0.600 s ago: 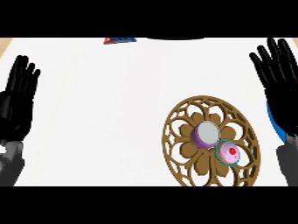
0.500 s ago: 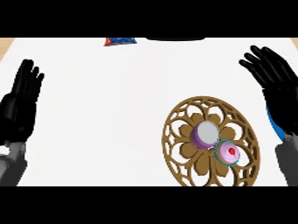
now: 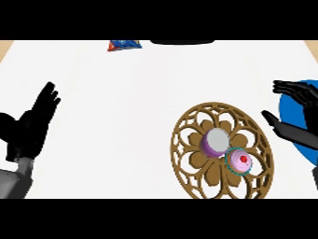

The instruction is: Pick the can from the placemat and place it in the plate

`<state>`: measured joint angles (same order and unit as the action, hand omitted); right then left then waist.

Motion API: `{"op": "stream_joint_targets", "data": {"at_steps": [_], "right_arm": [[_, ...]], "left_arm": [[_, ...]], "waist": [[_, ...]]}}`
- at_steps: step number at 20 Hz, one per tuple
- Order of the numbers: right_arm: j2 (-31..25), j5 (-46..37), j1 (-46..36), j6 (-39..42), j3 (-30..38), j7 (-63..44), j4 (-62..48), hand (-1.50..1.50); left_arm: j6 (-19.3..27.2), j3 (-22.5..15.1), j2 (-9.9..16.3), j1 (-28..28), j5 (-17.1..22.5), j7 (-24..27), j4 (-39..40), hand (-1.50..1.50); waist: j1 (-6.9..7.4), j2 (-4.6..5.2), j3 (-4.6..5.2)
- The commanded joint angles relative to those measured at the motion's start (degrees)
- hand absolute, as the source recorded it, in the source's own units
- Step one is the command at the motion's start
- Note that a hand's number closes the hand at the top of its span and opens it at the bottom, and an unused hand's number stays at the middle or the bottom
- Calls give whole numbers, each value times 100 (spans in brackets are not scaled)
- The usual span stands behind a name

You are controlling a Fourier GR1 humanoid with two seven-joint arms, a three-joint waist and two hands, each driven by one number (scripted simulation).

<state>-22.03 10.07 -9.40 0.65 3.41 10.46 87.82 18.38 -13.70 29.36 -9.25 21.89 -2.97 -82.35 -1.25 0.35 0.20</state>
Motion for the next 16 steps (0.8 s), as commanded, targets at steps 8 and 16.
{"op": "stream_joint_targets", "data": {"at_steps": [8, 16], "right_arm": [[-57, -1651, 1450, -64, -841, 1145, 231, -150], [-191, -2275, 1115, 213, -1081, -252, 785, -150]], "left_arm": [[-354, 30, -184, -48, -117, -379, 69, 0], [-453, 181, -436, 151, -454, -289, 0, 0]], "waist": [[83, -50, -18], [147, -42, -19]]}}
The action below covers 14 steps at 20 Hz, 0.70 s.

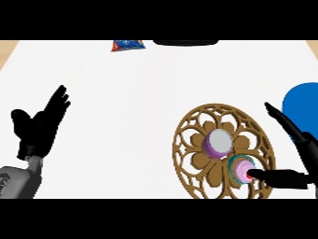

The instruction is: Pick the can from the placemat and place it in the plate

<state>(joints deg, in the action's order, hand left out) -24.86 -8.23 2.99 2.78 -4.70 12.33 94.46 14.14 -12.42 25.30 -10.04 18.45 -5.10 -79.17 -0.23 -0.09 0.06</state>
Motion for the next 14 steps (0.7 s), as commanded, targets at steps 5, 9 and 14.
{"op": "stream_joint_targets", "data": {"at_steps": [5, 9, 14], "right_arm": [[-322, -547, -292, 668, -379, -1540, 608, -150], [-209, -1083, -626, 787, -788, -2290, 683, -150], [-292, -1591, -555, 997, -820, -2369, 451, -150]], "left_arm": [[-182, 145, -158, -8, -163, -55, 101, 0], [-240, 277, -247, -32, -290, 277, 367, 0], [-374, 514, -26, 14, -179, -426, -282, 0]], "waist": [[24, 10, -3], [30, 20, -1], [43, 6, -7]]}}
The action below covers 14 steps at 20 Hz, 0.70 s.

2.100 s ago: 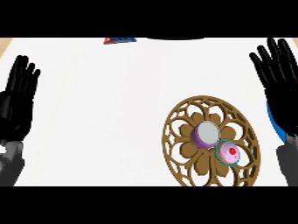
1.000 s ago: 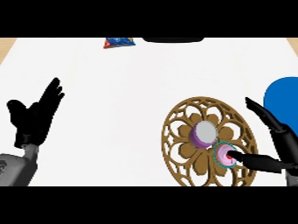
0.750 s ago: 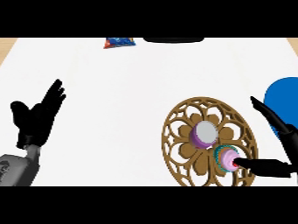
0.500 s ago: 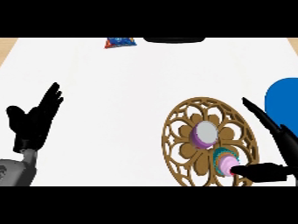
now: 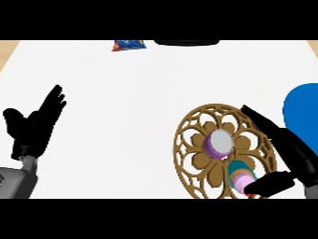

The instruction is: Pick the can from the placemat and place it in the plate

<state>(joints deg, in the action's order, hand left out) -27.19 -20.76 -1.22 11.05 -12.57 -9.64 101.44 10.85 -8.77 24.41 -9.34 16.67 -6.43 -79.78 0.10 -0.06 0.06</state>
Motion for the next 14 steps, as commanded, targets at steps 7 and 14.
{"op": "stream_joint_targets", "data": {"at_steps": [7, 14], "right_arm": [[532, -778, -889, 725, -418, -822, -704, -150], [807, -993, -952, 1308, -132, -1059, -615, -150]], "left_arm": [[-143, 178, -288, -86, -406, -98, 48, 0], [-473, 572, -560, -1, -619, 45, 246, 0]], "waist": [[19, 8, -6], [-7, 4, -5]]}}
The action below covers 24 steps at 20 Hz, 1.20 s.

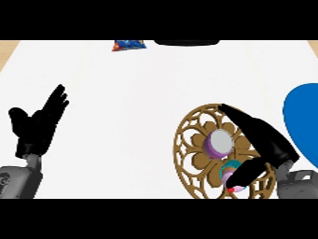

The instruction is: Pick the can from the placemat and place it in the plate

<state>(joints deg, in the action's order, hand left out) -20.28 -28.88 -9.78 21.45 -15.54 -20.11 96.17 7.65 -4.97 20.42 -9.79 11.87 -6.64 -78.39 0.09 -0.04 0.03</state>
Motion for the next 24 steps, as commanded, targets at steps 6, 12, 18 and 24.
{"op": "stream_joint_targets", "data": {"at_steps": [6, 12, 18, 24], "right_arm": [[307, -608, -236, 276, 267, 177, -535, -150], [678, -1221, -187, 45, -106, 192, -846, -150], [777, -1251, -298, 308, -370, 880, -1356, 150], [917, -1423, -85, 336, -255, 967, -1006, 150]], "left_arm": [[-87, 202, -359, 197, -504, -148, -222, 0], [-532, 488, -241, 440, -366, -128, -443, 0], [-400, 535, -481, -34, -565, -76, 14, 0], [-523, 742, -428, 231, -679, -259, -489, 0]], "waist": [[-2, 3, -3], [9, 0, -3], [-1, 7, -4], [-5, 0, -4]]}}
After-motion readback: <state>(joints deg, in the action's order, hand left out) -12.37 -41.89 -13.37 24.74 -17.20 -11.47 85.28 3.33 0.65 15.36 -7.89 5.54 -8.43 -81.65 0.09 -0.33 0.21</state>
